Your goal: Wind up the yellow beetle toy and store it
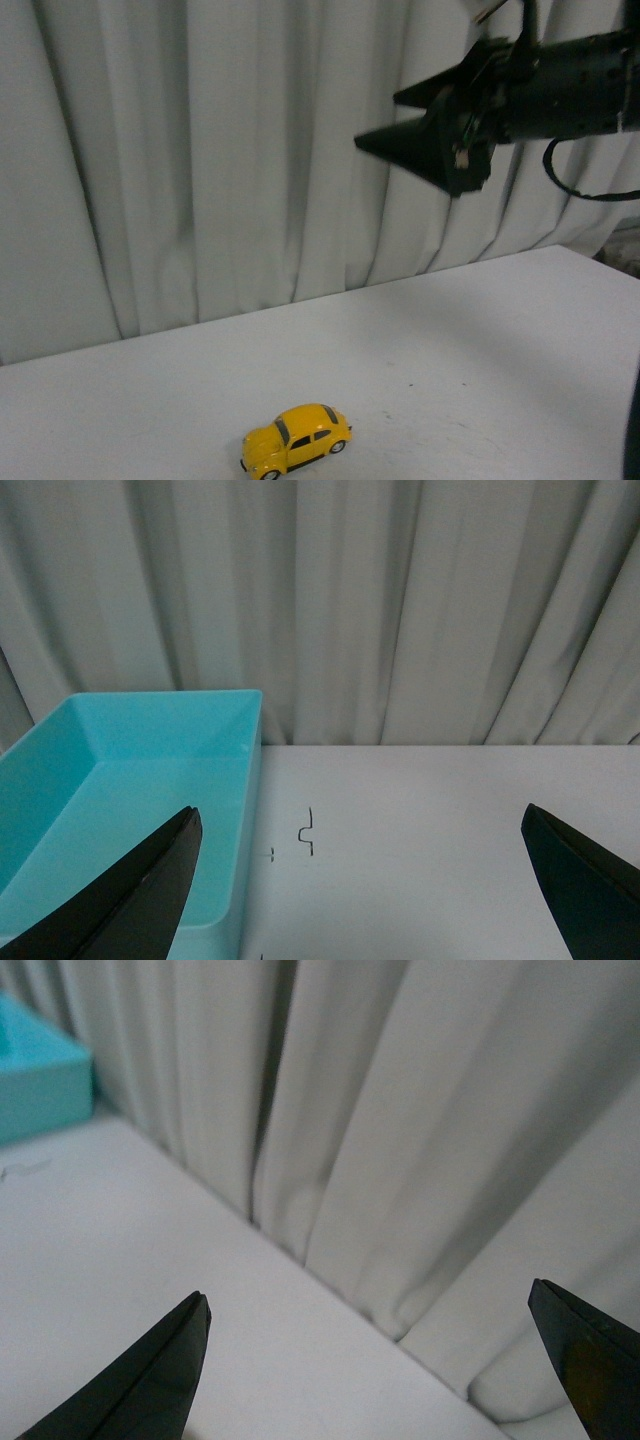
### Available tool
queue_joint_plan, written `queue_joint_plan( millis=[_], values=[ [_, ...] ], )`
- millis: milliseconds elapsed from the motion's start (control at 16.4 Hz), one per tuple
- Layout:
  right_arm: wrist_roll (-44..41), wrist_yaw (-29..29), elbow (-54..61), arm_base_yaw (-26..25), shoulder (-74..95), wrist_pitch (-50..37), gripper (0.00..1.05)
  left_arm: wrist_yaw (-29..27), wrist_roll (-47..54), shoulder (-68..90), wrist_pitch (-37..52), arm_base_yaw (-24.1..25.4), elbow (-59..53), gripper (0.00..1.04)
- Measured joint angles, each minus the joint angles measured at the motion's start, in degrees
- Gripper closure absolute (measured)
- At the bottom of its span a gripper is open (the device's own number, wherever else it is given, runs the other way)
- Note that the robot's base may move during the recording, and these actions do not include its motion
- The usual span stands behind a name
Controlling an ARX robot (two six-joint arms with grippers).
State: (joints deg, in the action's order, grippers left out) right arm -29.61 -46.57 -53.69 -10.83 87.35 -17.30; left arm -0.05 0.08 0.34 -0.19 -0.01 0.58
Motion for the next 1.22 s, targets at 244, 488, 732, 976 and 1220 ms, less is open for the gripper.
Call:
queue_joint_plan(
  millis=[244,488,732,976,1220],
  values=[
    [-41.31,7.91,-19.23,5.95,17.51,35.82,0.07,0.02,0.00,0.00,0.00,0.00,-0.02,0.07],
    [-64.57,16.15,-31.85,9.57,29.79,54.69,0.07,0.02,0.00,0.00,0.00,0.00,0.00,0.07],
    [-68.96,20.15,-35.15,14.38,34.14,62.16,0.07,0.02,0.00,0.00,0.00,0.00,0.00,0.07],
    [-69.09,23.26,-35.26,16.20,37.51,63.93,0.07,0.02,0.00,0.00,0.00,0.00,0.00,0.07],
    [-69.11,25.62,-36.35,16.98,40.98,64.13,0.07,0.02,0.00,0.00,0.00,0.00,0.00,0.07]
  ],
)
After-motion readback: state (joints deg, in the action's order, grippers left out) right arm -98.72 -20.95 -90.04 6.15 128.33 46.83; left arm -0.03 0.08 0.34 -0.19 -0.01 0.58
